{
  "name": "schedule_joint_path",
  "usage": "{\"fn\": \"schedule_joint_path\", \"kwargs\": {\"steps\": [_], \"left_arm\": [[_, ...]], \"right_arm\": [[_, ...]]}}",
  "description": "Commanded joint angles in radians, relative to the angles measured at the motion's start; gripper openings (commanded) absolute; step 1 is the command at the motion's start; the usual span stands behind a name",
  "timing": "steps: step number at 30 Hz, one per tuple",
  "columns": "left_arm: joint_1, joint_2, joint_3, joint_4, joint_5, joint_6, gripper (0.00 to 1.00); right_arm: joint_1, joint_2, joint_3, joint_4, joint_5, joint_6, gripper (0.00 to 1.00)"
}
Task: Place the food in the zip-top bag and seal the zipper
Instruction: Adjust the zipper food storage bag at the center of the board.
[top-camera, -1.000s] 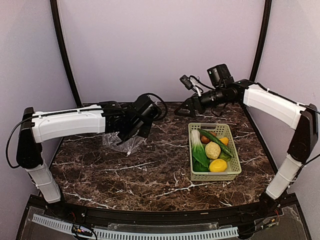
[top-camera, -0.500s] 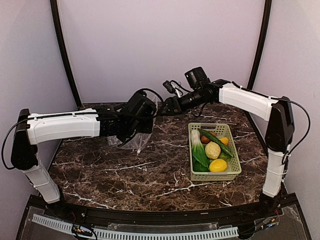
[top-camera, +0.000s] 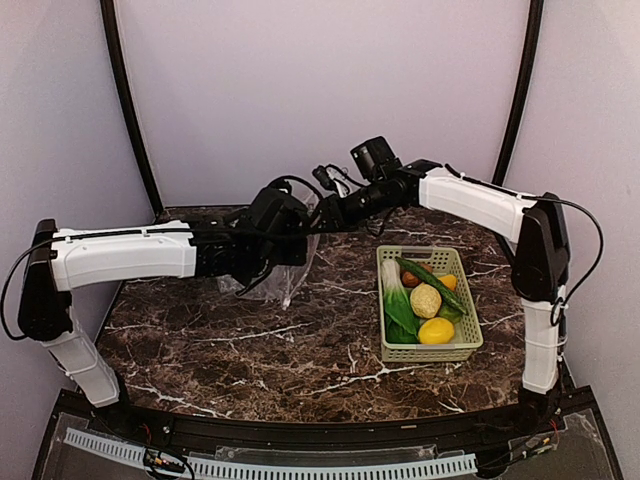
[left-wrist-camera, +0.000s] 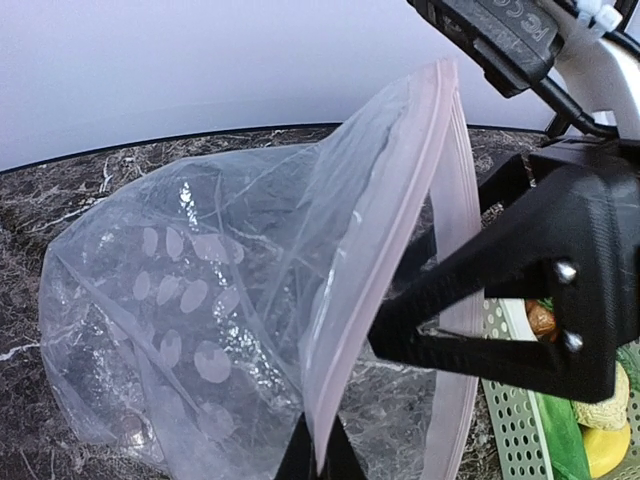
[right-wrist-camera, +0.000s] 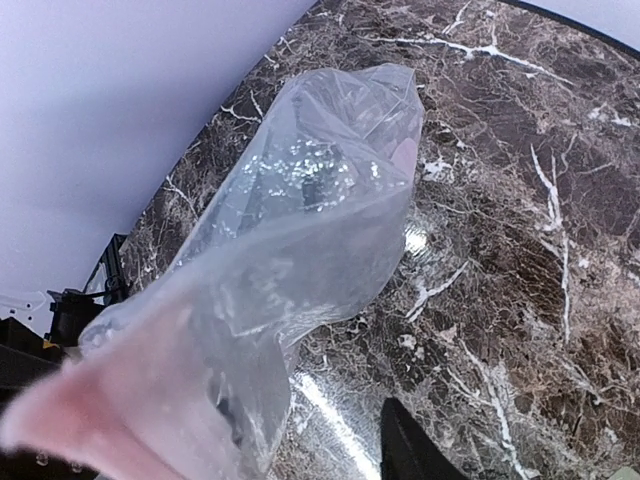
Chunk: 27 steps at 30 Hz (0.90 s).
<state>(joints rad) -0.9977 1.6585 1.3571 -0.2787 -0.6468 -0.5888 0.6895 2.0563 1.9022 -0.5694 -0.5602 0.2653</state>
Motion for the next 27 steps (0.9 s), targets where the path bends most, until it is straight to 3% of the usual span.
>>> {"fn": "schedule_joint_path", "kwargs": {"steps": [1, 5, 8, 14, 17, 22, 27], "left_arm": [[-0.003, -0.068, -0.024, 0.057, 0.003, -0.011, 0.01], [-0.003, -0.098, -0.023, 0.033, -0.05, 0.008, 0.01], [0.0, -0.117, -0.024, 0.005, -0.119, 0.021, 0.01], [0.014, -0.102, -0.015, -0.017, -0.12, 0.017, 0.01], [0.02, -0.084, -0.001, -0.028, -0.09, 0.018, 0.01], [0.029, -0.037, 0.025, -0.073, -0.041, 0.002, 0.01], [0.043, -0.026, 0.019, -0.074, 0.002, 0.013, 0.01]], "right_arm": [[0.013, 0.041, 0.021, -0.016, 0.097, 0.028, 0.28], [-0.011, 0.049, 0.008, -0.028, 0.164, 0.01, 0.05], [-0.033, 0.043, 0.008, -0.027, 0.174, -0.006, 0.02], [-0.036, 0.036, 0.015, -0.033, 0.174, -0.041, 0.01], [-0.039, 0.01, 0.023, -0.028, 0.016, -0.113, 0.15], [-0.043, -0.091, 0.026, -0.124, -0.216, -0.269, 0.47], [-0.09, -0.236, -0.045, -0.31, -0.305, -0.521, 0.61]]}}
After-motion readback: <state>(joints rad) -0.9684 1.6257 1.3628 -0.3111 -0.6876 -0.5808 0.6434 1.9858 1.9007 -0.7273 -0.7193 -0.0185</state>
